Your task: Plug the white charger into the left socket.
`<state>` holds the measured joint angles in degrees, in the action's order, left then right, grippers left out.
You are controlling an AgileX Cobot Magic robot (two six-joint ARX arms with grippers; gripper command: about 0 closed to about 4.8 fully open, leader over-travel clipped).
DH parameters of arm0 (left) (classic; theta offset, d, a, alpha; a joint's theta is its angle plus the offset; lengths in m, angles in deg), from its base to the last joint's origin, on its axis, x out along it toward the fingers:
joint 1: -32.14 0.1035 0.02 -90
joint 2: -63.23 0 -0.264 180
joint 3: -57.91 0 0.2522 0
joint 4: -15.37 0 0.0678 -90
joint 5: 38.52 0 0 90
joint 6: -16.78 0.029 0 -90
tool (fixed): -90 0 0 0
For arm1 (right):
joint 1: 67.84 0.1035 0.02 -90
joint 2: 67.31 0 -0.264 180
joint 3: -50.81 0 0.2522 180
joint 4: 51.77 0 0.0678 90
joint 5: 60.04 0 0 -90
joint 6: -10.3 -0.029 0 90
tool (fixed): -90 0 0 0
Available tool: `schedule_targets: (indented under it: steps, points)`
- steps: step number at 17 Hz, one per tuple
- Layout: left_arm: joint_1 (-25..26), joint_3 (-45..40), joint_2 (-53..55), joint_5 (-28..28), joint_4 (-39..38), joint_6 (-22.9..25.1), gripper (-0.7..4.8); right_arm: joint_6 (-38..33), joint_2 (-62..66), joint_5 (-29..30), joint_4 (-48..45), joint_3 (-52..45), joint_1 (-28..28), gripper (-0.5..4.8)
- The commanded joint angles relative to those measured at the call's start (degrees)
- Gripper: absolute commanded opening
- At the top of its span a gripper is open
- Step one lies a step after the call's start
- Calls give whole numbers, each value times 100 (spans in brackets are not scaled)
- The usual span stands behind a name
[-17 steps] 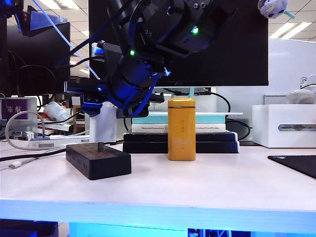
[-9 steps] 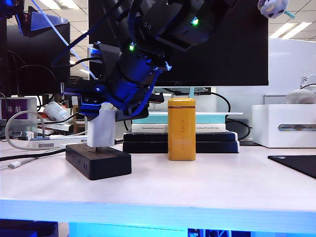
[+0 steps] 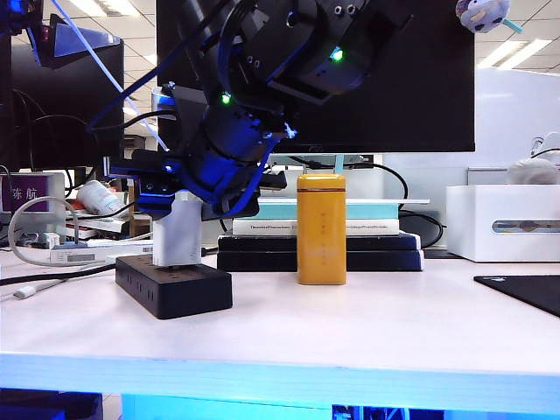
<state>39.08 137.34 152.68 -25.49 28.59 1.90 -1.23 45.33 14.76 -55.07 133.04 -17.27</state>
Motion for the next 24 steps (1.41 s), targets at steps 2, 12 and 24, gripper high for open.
schedule_targets:
  steps: [2, 12, 24]
  points:
    - [-2, 39, -55, -39, 138, -15, 479, -68, 146, -9, 918, -116, 0, 296]
    - [-4, 42, -55, -20, 140, -15, 479, 232, -323, -168, 914, -105, 11, 479]
    - [-39, 42, -55, -17, 140, -15, 479, 645, -911, 435, -238, -105, 0, -5]
